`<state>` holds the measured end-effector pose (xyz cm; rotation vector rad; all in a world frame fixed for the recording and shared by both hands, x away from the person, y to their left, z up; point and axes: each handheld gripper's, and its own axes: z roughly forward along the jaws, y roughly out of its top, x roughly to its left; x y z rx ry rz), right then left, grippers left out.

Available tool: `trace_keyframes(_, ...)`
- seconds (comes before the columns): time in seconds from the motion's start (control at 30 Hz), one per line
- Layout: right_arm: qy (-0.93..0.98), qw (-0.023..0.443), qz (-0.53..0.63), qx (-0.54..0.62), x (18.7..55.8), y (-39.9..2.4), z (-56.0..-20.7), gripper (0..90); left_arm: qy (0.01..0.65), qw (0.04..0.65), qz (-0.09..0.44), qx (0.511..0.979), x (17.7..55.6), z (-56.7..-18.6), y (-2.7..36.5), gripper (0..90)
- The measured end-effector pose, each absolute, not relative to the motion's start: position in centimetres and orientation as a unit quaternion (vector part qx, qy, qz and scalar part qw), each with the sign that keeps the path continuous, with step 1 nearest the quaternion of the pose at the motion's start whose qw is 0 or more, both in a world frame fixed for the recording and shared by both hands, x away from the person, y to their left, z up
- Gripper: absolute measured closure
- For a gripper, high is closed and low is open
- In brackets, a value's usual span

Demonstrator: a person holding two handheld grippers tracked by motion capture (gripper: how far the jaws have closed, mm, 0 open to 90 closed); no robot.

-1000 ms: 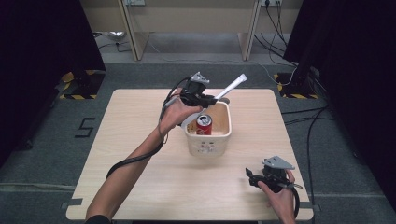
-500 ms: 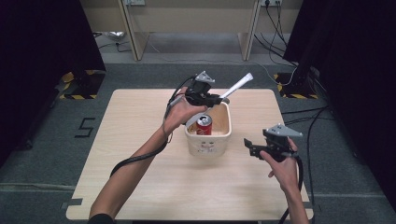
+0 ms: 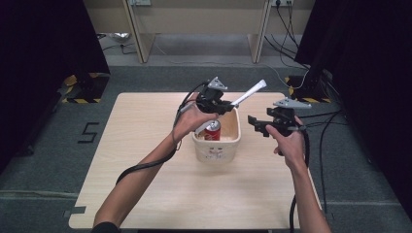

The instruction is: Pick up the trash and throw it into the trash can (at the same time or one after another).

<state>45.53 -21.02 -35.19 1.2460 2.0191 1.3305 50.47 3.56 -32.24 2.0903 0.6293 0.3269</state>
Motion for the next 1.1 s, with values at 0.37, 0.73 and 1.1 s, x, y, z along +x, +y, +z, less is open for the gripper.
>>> trace_keyframes(0.37, 0.704, 0.189, 0.506, 0.461, 48.1, -19.8, -33.3, 19.3, 0.234, 0.453, 0.146, 0.848, 49.9, -32.6, 3.1, 80.0)
trace_keyframes(0.73, 0.678, 0.144, 0.529, 0.491, 50.2, -19.2, -33.1, 29.1, 0.223, 0.459, 0.156, 0.846, 49.5, -32.3, 2.7, 80.0)
trace_keyframes(1.1, 0.644, 0.099, 0.587, 0.481, 50.2, -19.1, -33.0, 63.6, 0.232, 0.455, 0.152, 0.846, 49.7, -32.2, 3.2, 79.5)
